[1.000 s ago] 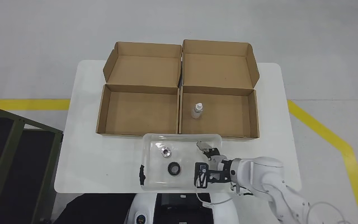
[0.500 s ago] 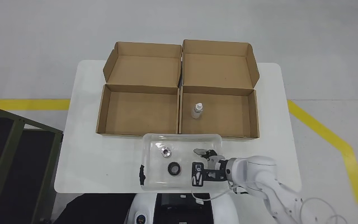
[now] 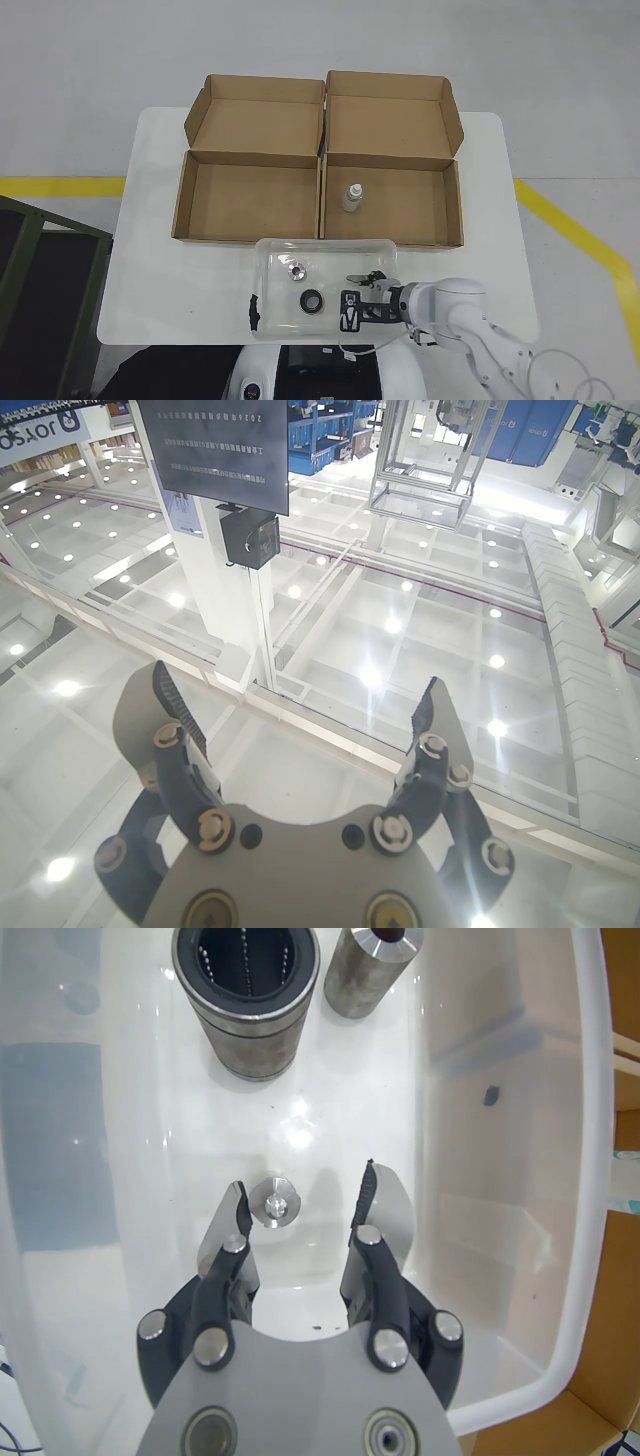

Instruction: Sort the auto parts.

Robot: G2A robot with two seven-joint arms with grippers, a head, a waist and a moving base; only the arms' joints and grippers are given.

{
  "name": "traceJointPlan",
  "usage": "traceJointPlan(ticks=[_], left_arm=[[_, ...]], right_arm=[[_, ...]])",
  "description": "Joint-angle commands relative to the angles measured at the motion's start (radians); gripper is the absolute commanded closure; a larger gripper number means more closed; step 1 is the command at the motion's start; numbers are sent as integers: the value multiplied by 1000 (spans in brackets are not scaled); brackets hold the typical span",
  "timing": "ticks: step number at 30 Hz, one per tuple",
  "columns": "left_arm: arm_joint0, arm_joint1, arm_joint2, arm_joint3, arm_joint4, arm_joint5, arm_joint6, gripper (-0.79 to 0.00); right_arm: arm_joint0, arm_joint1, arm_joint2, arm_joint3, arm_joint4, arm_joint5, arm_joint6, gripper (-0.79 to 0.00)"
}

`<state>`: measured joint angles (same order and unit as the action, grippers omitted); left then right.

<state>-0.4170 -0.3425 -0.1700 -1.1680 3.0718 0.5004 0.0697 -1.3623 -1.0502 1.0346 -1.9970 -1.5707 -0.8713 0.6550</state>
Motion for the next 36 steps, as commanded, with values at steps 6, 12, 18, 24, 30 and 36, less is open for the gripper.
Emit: traceJointPlan(ticks=[6, 12, 18, 24, 30, 36], left_arm=[[0, 0, 0, 0, 0, 0, 0, -785], [0, 0, 0, 0, 0, 0, 0, -785], [0, 0, 0, 0, 0, 0, 0, -785], [0, 0, 0, 0, 0, 0, 0, -785], [0, 0, 0, 0, 0, 0, 0, -785], [0, 0, 0, 0, 0, 0, 0, -785]], right_arm=[[5, 1, -17, -4, -9, -10, 11, -154], [1, 4, -12, -26, -1, -13, -4, 0], [-22, 14, 38, -87, 16, 2, -51, 0], [-54, 23, 117, -149, 55, 48, -147, 0], [-87, 28, 191, -191, 120, 114, -273, 0], [-109, 32, 241, -205, 223, 101, -384, 0]])
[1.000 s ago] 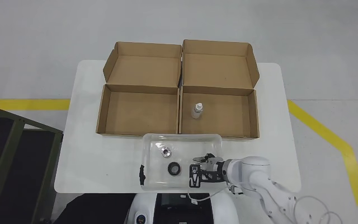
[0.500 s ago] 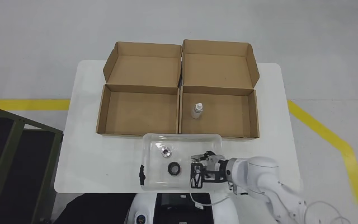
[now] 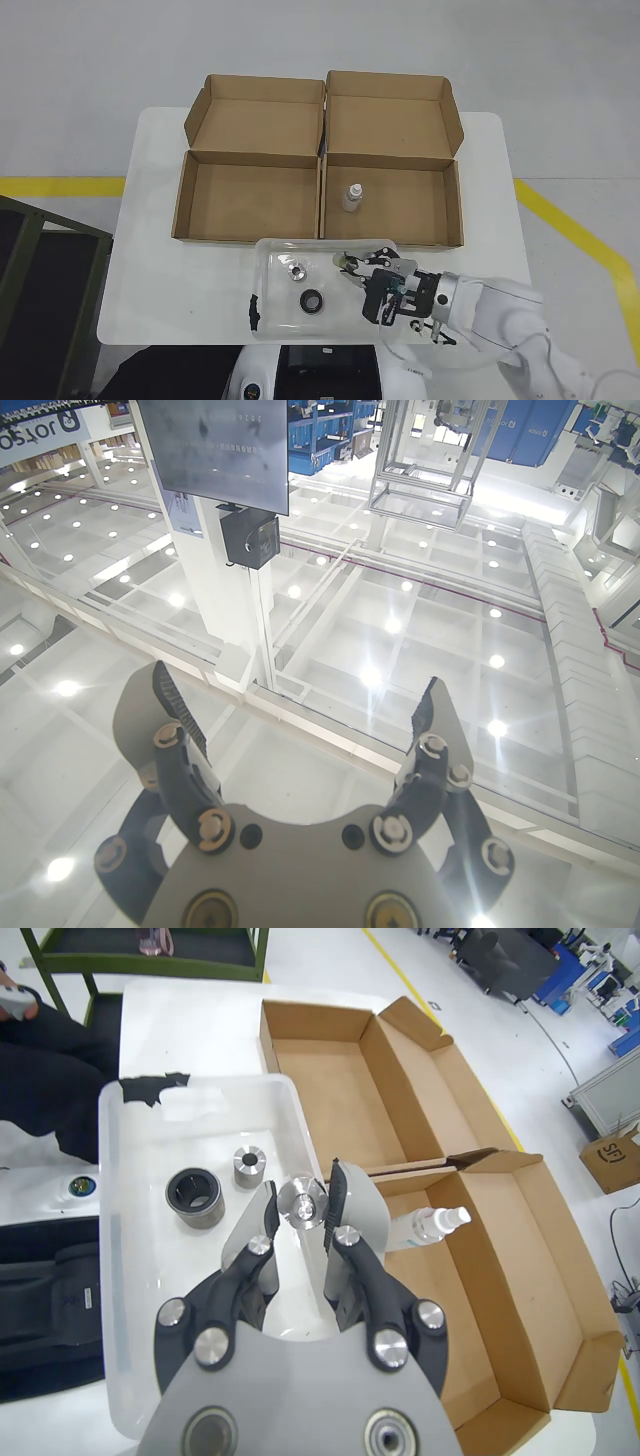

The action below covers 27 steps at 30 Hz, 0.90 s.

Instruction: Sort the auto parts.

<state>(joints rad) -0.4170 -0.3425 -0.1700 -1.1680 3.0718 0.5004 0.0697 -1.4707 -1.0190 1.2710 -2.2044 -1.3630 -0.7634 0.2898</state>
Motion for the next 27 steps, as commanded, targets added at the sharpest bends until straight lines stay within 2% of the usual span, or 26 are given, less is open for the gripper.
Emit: traceJointPlan(ticks=[1, 7, 10, 14, 21, 25, 27], left_arm=[[0, 0, 0, 0, 0, 0, 0, -785], [0, 0, 0, 0, 0, 0, 0, -785], [0, 0, 0, 0, 0, 0, 0, -785], [0, 0, 0, 0, 0, 0, 0, -785], [0, 0, 0, 0, 0, 0, 0, -785], [0, 0, 0, 0, 0, 0, 0, -785], [0, 0, 0, 0, 0, 0, 0, -785]], right_arm=[[-1, 1, 12, 2, 28, -12, -36, 0], [6, 2, 45, 4, 123, -33, -131, 0], [45, 1, 65, 33, 190, -32, -177, 0], [231, -10, 52, 131, 321, -24, -193, 0], [615, -41, -33, 326, 578, 39, -125, 0], [752, -45, -54, 350, 660, 58, 18, 0], [752, -45, -54, 350, 660, 58, 18, 0]])
